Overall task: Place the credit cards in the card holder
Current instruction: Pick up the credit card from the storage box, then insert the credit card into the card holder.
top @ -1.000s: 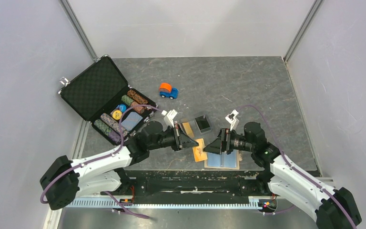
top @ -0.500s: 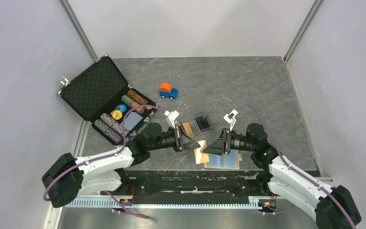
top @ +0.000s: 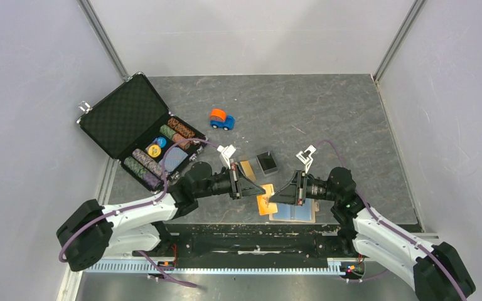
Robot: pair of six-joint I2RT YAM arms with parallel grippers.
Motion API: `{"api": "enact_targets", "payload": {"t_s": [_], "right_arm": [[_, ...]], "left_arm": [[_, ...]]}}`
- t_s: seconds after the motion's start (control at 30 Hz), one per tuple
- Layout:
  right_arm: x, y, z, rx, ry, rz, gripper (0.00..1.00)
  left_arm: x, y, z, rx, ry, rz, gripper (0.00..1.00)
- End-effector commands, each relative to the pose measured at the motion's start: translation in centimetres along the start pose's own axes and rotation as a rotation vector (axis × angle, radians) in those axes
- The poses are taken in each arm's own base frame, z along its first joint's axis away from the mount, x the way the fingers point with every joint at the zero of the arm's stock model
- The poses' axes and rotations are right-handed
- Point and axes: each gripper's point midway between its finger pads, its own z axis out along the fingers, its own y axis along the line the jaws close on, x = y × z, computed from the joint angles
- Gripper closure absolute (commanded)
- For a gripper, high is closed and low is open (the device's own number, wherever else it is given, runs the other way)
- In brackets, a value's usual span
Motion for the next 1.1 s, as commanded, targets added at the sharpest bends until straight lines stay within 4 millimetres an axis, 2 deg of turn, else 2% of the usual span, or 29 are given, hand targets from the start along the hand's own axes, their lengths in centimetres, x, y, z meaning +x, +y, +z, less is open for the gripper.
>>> {"api": "enact_targets", "payload": {"t_s": [0.0,0.07,0.13,0.17,0.3,0.37,0.47,0.53,0.63,0.8,0.9,1.07], "right_arm": [[-0.3,1.7,0.0,-0.072,-0.002,-0.062,0.79],[-0.3,1.7,0.0,-0.075,-0.001,-0.063,0.82],[-0.3,1.7,0.0,-0.076,0.003,-0.065,0.92],[-0.3,1.6,0.0,-0.072,0.005,-0.066,0.99],[-0.2,-0.2,0.0,0.013,-0.001,-0.074,1.00],[-0.3,-1.7,0.0,0.090,-0.001,-0.083,1.00],[-0.5,-4.4,-0.7,0.236,-0.006,-0.100,1.00],[-0.5,-6.9,-1.8,0.374,-0.013,-0.086,1.00],[-0.4,-10.2,-4.0,0.542,-0.024,-0.076,1.00],[-0.3,-14.4,-8.3,0.798,-0.049,-0.083,1.00],[-0.2,-15.5,-9.9,0.872,-0.042,-0.077,1.00],[-0.5,-15.7,-11.1,0.906,-0.035,-0.067,1.00]], "left_arm": [[0.6,-0.4,0.4,0.023,0.024,-0.019,0.96],[0.6,-0.2,0.5,0.019,0.026,-0.021,0.94],[0.8,-0.1,0.6,0.016,0.031,-0.023,0.90],[0.8,0.0,0.6,0.013,0.031,-0.024,0.84],[1.0,0.7,0.5,-0.006,0.029,-0.033,0.52],[1.1,1.5,0.4,-0.038,0.023,-0.040,0.43],[1.2,3.2,0.3,-0.121,0.016,-0.058,0.36],[1.5,5.5,0.0,-0.249,0.019,-0.069,0.35],[1.9,7.7,-0.3,-0.394,0.035,-0.050,0.33],[3.1,9.9,0.3,-0.559,0.121,0.009,0.35],[3.6,10.7,1.3,-0.633,0.177,0.047,0.40],[4.0,11.9,3.4,-0.722,0.229,0.098,0.49]]}}
